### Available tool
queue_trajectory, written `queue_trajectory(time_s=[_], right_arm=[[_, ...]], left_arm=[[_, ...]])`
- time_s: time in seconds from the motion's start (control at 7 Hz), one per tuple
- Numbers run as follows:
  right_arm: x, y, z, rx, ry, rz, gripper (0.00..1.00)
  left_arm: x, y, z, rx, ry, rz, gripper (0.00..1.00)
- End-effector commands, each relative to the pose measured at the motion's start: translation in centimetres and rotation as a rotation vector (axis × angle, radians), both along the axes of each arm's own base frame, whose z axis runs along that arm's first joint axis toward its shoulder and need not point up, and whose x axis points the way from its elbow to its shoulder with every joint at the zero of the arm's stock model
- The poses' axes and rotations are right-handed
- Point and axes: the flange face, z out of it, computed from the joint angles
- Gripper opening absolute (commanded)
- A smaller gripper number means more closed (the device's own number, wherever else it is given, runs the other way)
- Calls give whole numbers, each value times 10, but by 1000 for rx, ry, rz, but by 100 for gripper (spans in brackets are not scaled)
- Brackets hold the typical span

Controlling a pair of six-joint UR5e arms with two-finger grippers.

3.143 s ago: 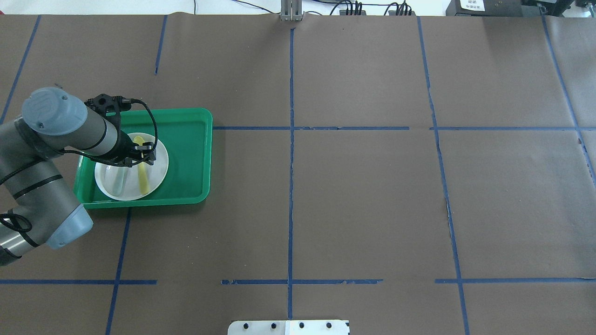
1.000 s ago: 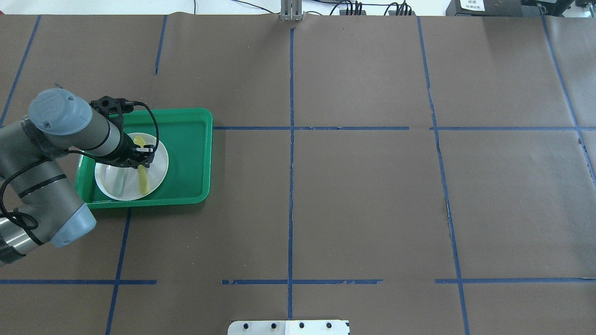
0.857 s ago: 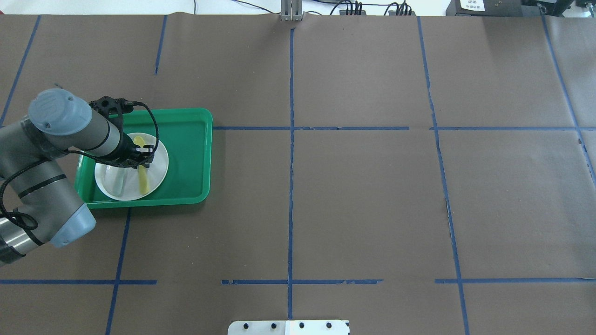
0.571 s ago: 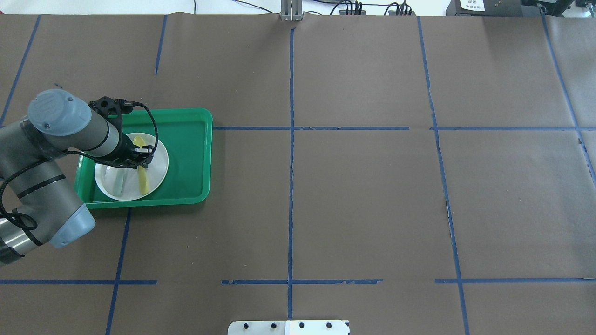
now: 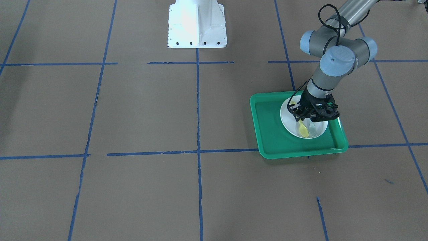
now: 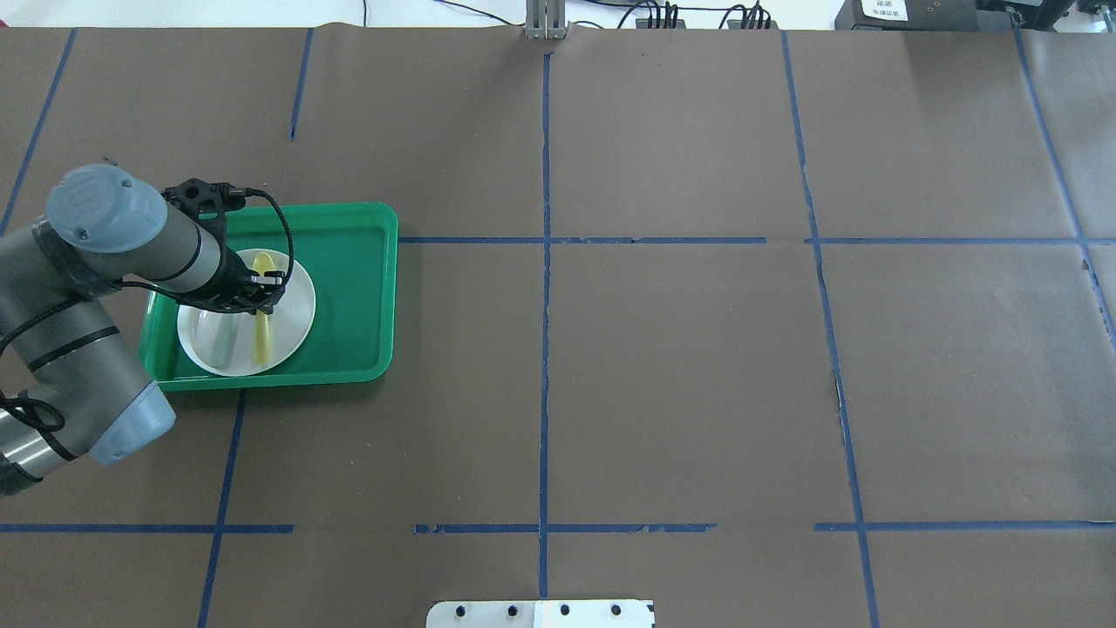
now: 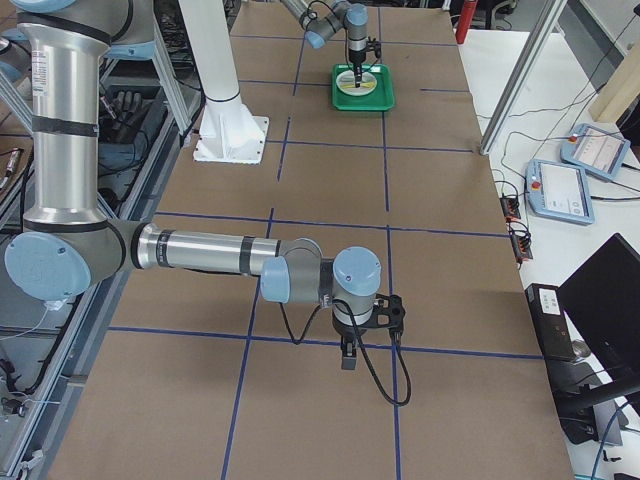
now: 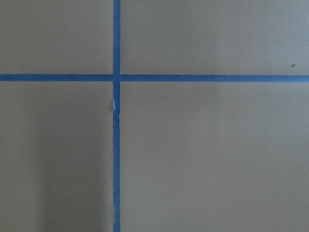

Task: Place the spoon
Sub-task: 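Lower the left gripper and close it on the yellow spoon handle, then lift the yellow spoon and carry it off the plate onto the tray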

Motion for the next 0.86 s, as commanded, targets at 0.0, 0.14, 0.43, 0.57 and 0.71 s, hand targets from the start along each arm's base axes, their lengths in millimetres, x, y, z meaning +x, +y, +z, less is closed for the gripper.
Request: queue_trajectory(time_s=[0.0, 0.14, 0.43, 0.57, 0.71], right_arm=[[0, 0, 0, 0, 0, 0, 100], [0, -1, -1, 2, 0, 0, 100], [0, -1, -1, 1, 0, 0, 100], [0, 0, 0, 0, 0, 0, 100], [0, -1, -1, 2, 0, 0, 100]], left_arm=[[-21, -8, -18, 25, 22, -29, 0], [-26, -13, -27, 15, 8, -44, 0], [-9, -25, -58, 5, 5, -52, 0], [5, -24, -61, -18, 7, -68, 0], [28, -18, -68, -1, -6, -76, 0]])
